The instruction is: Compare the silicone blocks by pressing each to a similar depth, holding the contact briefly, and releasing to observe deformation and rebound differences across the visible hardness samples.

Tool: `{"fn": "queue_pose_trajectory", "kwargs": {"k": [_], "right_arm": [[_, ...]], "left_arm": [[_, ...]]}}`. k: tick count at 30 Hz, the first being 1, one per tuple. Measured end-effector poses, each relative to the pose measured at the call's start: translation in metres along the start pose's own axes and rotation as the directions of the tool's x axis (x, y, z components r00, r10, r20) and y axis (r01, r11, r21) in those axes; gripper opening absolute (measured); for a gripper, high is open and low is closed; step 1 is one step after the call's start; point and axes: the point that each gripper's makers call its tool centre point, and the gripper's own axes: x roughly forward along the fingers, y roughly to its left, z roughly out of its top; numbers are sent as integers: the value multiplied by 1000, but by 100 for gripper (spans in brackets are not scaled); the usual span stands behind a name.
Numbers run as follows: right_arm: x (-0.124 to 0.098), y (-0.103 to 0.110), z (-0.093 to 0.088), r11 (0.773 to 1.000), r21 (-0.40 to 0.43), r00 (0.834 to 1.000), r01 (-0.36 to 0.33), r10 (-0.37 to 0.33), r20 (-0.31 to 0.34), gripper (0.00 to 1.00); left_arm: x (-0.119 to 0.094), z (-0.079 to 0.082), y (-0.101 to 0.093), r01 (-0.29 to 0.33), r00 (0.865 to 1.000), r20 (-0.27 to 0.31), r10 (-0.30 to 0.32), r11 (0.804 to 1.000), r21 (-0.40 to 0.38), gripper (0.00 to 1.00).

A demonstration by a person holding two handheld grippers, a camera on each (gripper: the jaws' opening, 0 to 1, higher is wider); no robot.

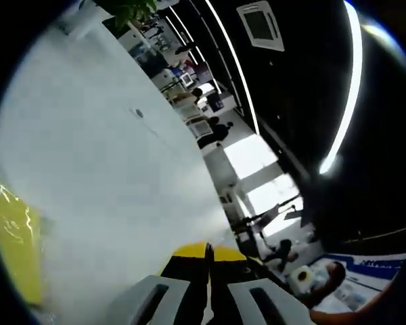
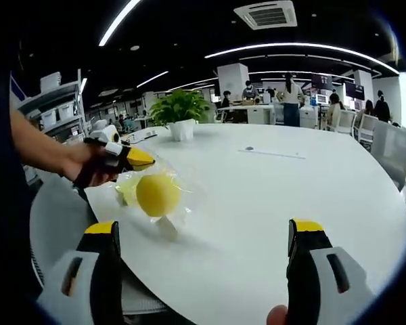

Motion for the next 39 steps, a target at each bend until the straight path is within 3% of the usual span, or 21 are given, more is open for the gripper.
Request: {"fn": "queue_pose_trajectory", "kwargs": {"k": [5, 6, 10, 12, 17, 20, 21, 22, 23, 26, 34, 39], "right_arm": [[2, 1, -3, 1000, 11, 1000, -3, 3, -2, 96], [4, 3, -4, 1000, 14, 1000, -4, 4, -4, 96], [6, 4, -6, 1000, 25, 1000, -6, 6, -5, 96], [7, 6, -4, 1000, 31, 1000, -8, 8, -3, 97], [10, 5, -6, 999, 43, 1000, -15, 15, -8, 97], [12, 3, -5, 998, 60, 1000, -14, 14, -4, 97], [13, 3, -4, 998, 65, 1000, -15, 15, -2, 96], [13, 3, -4, 998, 68, 1000, -16, 16, -2, 96], [14, 3, -5, 998, 68, 1000, -16, 16, -3, 96], [15, 3, -7, 997, 75, 1000, -14, 15, -11, 96], [15, 3, -9, 993, 116, 1000, -18, 20, -16, 96], [16, 3, -6, 993, 115, 1000, -20, 22, -17, 96]], "left_arm": [[-1, 11, 21, -68, 998, 12, 67, 997, 40, 0], [-1, 13, 30, -105, 994, 17, 104, 992, 74, 0], [0, 16, 46, -156, 988, 14, 155, 981, 114, 0], [1, 16, 53, -171, 985, 0, 173, 974, 152, 0], [6, 15, 63, -192, 980, -17, 197, 967, 167, 0], [6, 8, 72, -226, 971, -35, 237, 955, 192, 0], [3, 6, 83, -285, 954, -32, 299, 932, 222, 0], [2, 6, 87, -309, 948, -15, 319, 926, 215, 0], [4, 6, 85, -298, 952, -8, 305, 936, 187, 0], [8, 6, 92, -319, 944, -14, 330, 921, 222, 0], [11, 6, 102, -326, 938, -38, 345, 912, 249, 0], [9, 4, 113, -369, 918, -45, 394, 891, 265, 0]]}}
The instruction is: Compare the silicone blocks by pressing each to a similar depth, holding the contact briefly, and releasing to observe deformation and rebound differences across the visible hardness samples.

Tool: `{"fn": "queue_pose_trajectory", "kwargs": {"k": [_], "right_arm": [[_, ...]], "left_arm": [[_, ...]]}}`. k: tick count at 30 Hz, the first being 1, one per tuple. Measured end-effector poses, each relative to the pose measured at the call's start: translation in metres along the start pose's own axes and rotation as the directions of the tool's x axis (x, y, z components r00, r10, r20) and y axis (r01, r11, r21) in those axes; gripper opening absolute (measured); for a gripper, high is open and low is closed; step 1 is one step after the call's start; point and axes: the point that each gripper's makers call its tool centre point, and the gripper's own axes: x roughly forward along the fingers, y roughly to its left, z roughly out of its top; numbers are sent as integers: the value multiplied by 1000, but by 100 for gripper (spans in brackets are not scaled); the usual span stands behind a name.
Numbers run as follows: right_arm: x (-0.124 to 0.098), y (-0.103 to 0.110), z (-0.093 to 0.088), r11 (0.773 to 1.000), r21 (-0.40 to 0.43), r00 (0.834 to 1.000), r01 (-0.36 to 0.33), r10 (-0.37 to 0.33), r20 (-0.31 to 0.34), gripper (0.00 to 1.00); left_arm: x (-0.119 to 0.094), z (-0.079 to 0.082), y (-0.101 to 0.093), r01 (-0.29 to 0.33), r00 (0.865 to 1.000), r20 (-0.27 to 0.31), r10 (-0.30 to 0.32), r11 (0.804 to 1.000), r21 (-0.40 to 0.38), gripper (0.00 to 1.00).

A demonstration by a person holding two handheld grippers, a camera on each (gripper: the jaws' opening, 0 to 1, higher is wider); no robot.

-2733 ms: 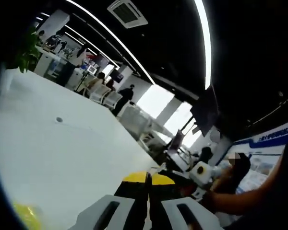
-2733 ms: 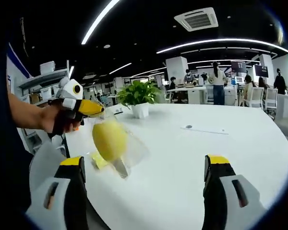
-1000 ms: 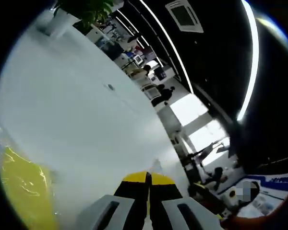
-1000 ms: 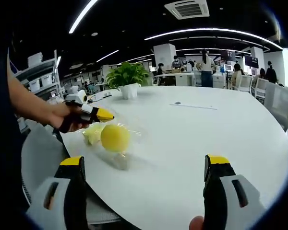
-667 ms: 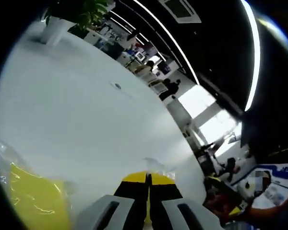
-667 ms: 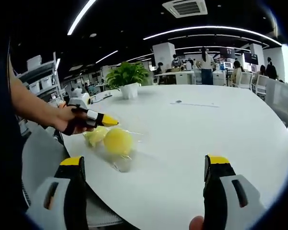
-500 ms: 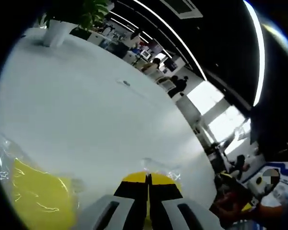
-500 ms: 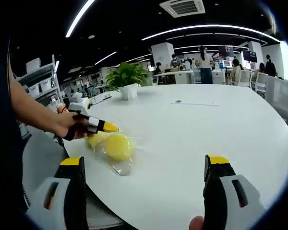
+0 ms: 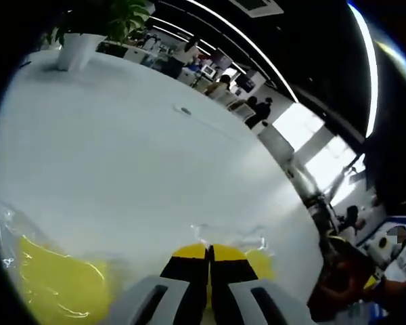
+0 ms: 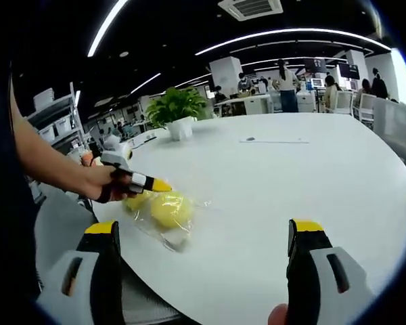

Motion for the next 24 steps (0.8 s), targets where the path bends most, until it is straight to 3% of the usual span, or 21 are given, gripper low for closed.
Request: {"fn": "queue_pose_trajectory", "kwargs": {"k": [16, 18, 21, 24], "right_arm": [[-5, 5, -2, 1000, -2, 1000, 9, -9, -2, 96], [-5, 5, -2, 1000, -1, 1000, 11, -11, -1, 96], [-5, 5, -2, 1000, -1, 1000, 11, -11, -1, 96], [-4, 6, -3, 1000, 1, 1000, 9, -9, -1, 96]], "left_arm": [[6, -1, 4, -40, 999, 3, 39, 998, 47, 1], [6, 0, 10, -50, 999, 2, 50, 994, 99, 7], [4, 2, 14, -66, 997, -29, 68, 996, 62, 14], [2, 10, 13, -74, 997, -5, 75, 991, 111, 28]]}}
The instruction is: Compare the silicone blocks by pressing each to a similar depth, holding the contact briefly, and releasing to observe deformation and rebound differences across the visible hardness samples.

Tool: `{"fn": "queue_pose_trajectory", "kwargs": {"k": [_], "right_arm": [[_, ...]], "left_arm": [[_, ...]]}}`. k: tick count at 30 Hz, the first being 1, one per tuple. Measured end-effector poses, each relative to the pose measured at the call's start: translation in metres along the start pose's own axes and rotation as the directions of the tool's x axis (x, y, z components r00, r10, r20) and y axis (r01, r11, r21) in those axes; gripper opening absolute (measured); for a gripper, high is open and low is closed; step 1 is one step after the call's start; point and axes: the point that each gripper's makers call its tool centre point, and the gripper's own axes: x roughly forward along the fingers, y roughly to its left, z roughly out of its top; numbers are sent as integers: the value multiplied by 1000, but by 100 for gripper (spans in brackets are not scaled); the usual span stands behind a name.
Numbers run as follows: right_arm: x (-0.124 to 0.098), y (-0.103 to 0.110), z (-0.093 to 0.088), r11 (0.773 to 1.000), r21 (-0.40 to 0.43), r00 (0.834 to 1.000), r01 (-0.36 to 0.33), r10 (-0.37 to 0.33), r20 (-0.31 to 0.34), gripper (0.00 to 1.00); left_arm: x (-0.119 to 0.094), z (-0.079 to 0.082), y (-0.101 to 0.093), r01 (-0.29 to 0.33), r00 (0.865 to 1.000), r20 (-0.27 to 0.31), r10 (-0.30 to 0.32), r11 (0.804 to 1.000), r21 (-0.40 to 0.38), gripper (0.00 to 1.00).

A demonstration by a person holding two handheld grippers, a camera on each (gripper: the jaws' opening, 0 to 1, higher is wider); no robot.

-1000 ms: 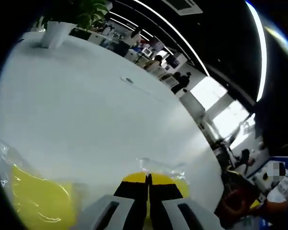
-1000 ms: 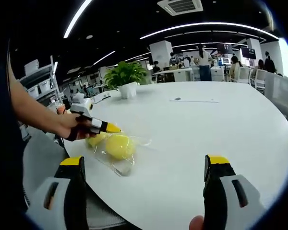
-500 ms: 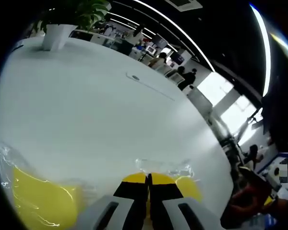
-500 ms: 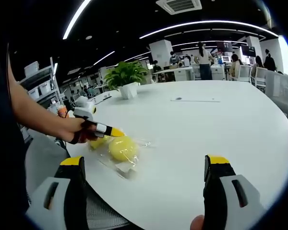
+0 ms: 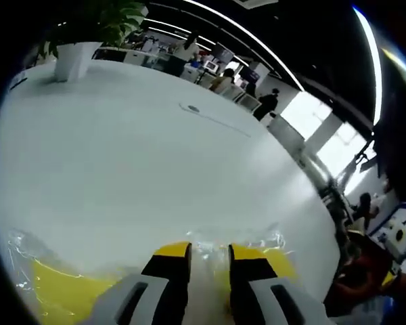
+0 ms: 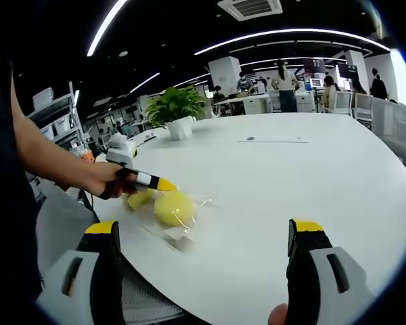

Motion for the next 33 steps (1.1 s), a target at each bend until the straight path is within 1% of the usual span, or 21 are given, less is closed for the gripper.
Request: {"fn": "queue_pose_trajectory", "kwargs": {"k": [1, 3, 4, 5, 6, 7, 8, 10, 11, 13, 16, 19, 20, 21, 23, 25, 27, 29, 31, 33], "right_arm": [[0, 1, 0, 1000, -1, 1000, -1, 1, 0, 96], [1, 2, 1, 1000, -6, 1000, -2, 2, -1, 96], [3, 3, 2, 1000, -8, 1000, -5, 5, -1, 96], [4, 4, 3, 1000, -13, 1000, -6, 6, 0, 96], [5, 4, 4, 1000, -16, 1000, -8, 8, 0, 96], [6, 4, 5, 1000, -22, 1000, -10, 10, 0, 96], [7, 4, 6, 1000, -27, 1000, -12, 12, 0, 97], [9, 6, 9, 999, -48, 1000, -17, 17, -3, 97], [9, 7, 11, 998, -58, 1000, -19, 19, -5, 97], [11, 10, 13, 997, -73, 1000, -30, 29, -5, 97], [13, 14, 16, 996, -87, 999, -36, 36, -4, 97], [16, 18, 18, 994, -97, 999, -43, 42, -6, 96], [18, 22, 17, 994, -90, 998, -58, 56, -24, 96], [17, 22, 11, 996, -80, 997, -48, 43, -68, 96], [20, 26, 16, 992, -114, 997, -55, 49, -54, 96], [20, 27, 18, 991, -123, 998, -49, 43, -47, 97], [21, 26, 21, 993, -113, 999, -40, 36, -34, 97], [21, 26, 21, 994, -101, 999, -34, 31, -31, 97], [21, 25, 20, 995, -94, 999, -23, 20, -34, 97], [20, 27, 20, 994, -107, 999, -20, 17, -27, 97]], "left_arm": [[-2, 4, 3, -20, 1000, 7, 20, 1000, -1, 31], [-5, 9, 4, -26, 1000, 12, 26, 1000, 0, 42], [-7, 18, 3, -21, 999, 45, 21, 1000, -9, 50], [-9, 30, 0, -10, 996, 94, 9, 1000, 13, 61], [-12, 43, -7, 14, 990, 143, -21, 999, 53, 69], [-16, 49, -10, 25, 987, 154, -37, 997, 78, 75], [-21, 55, -15, 45, 986, 156, -63, 992, 117, 79], [-29, 58, -23, 90, 982, 145, -118, 979, 185, 79], [-37, 60, -21, 85, 982, 147, -121, 968, 235, 80], [-48, 64, -19, 93, 978, 157, -136, 964, 251, 87], [-71, 74, -11, 78, 972, 188, -139, 951, 299, 99], [-92, 80, -2, 60, 972, 194, -129, 943, 327, 100], [-101, 82, 2, 54, 971, 200, -129, 938, 342, 100], [-107, 82, 5, 51, 972, 198, -126, 936, 347, 100], [-123, 80, 11, 45, 975, 183, -128, 916, 399, 100], [-139, 75, 17, 49, 976, 173, -134, 904, 425, 100], [-154, 67, 25, 53, 978, 160, -133, 902, 428, 100], [-165, 61, 33, 46, 981, 153, -123, 903, 428, 100], [-176, 54, 45, 30, 983, 149, -103, 905, 425, 100], [-185, 50, 55, 12, 984, 157, -88, 903, 430, 100]]}}
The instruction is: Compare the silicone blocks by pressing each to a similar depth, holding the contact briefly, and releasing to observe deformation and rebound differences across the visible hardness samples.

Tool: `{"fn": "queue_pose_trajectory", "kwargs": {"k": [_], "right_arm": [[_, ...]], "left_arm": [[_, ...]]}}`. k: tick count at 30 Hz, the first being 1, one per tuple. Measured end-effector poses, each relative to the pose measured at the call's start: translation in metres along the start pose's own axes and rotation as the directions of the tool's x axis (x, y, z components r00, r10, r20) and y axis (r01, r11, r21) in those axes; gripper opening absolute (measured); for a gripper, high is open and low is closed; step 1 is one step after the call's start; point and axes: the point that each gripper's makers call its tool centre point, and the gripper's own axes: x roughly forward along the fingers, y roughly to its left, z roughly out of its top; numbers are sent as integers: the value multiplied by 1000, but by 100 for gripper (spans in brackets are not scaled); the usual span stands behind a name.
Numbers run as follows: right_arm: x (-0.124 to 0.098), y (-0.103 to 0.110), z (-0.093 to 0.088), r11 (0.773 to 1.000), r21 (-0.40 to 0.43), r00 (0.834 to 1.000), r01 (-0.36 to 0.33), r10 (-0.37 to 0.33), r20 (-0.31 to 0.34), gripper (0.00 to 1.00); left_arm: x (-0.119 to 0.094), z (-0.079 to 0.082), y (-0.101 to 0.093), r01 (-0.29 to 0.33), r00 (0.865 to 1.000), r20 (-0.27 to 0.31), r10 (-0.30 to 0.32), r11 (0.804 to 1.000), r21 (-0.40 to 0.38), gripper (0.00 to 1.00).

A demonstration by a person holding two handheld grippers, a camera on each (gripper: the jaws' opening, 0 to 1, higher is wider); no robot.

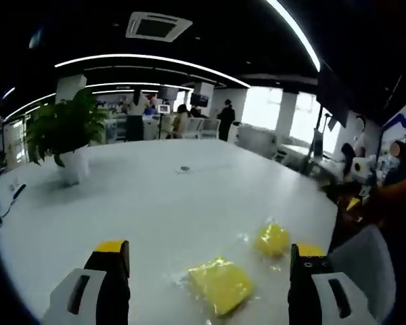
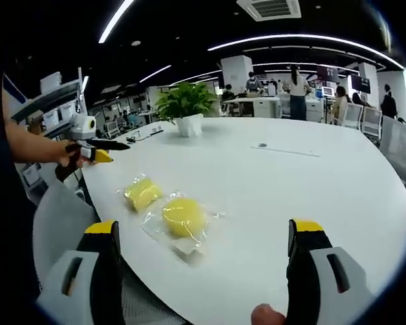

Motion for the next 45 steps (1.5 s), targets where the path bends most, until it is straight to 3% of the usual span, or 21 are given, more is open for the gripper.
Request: {"fn": "queue_pose_trajectory", "kwargs": {"k": [3, 8, 12, 14, 18, 26, 30, 45], "right_arm": [[-1, 4, -4, 1000, 3, 1000, -4, 4, -23, 97], [-1, 3, -11, 996, 87, 1000, 6, -6, 2, 97], [-3, 2, -17, 998, 60, 999, 34, -32, -27, 97], [-3, 7, -13, 999, -35, 1000, 27, -27, -15, 97], [5, 21, -18, 1000, -25, 999, -3, 2, -48, 97], [12, 27, -13, 999, -33, 999, -13, 11, -49, 97], [9, 20, -18, 1000, 2, 999, 5, -5, -42, 97], [4, 11, -18, 999, 39, 998, 29, -28, -50, 97]], "left_arm": [[-17, -6, 11, -39, 999, 21, 40, 998, -56, 100], [-37, -15, 8, -37, 999, 21, 37, 999, -20, 100], [-48, -27, 10, -20, 1000, -6, 20, 1000, -12, 100], [-52, -32, 14, -26, 1000, -7, 26, 999, -21, 100], [-59, -32, 22, -39, 999, 10, 40, 997, -65, 100], [-66, -30, 21, -47, 999, 10, 48, 997, -62, 100], [-66, -31, 9, -39, 999, 5, 40, 998, -49, 100], [-65, -30, 10, -52, 998, 40, 56, 994, -101, 100]]}}
